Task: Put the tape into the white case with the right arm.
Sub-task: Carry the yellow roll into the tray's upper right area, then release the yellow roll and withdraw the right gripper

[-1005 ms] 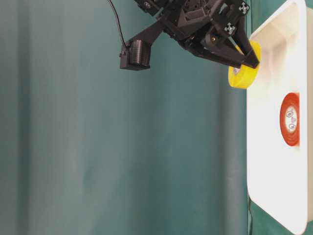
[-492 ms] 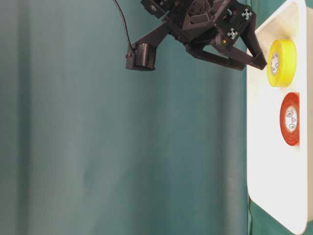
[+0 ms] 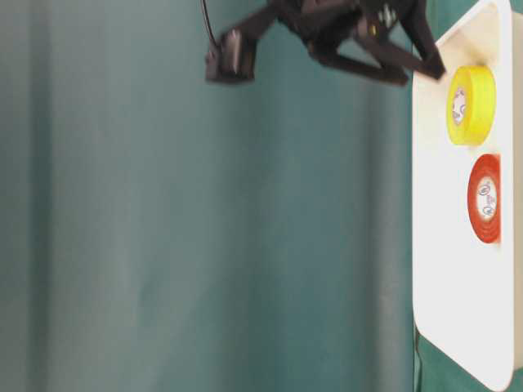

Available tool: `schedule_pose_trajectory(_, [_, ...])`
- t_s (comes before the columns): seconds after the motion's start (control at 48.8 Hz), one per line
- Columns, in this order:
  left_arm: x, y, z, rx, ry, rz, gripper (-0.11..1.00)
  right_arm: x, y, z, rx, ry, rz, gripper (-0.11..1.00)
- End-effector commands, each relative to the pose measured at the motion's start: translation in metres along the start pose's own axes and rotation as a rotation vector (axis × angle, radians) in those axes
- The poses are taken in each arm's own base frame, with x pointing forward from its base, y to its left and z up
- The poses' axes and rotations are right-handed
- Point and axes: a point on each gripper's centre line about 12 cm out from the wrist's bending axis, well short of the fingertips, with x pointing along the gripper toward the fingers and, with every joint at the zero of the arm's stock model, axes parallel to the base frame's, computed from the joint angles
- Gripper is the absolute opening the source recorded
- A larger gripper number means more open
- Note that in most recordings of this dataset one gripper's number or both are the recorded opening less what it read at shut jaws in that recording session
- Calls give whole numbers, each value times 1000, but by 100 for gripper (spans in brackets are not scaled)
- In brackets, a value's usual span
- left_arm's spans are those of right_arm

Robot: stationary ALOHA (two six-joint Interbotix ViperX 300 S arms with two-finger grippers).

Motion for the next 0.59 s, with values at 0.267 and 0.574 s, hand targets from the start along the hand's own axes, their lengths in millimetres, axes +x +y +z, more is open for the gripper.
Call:
schedule_pose_trajectory(0.267, [0, 0, 4, -4, -12, 3, 0, -63, 4, -36, 15, -102, -9, 75])
schedule_pose_trajectory(0.574, [0, 0, 4, -4, -12, 3, 0, -91, 8, -64, 19, -167, -16, 75])
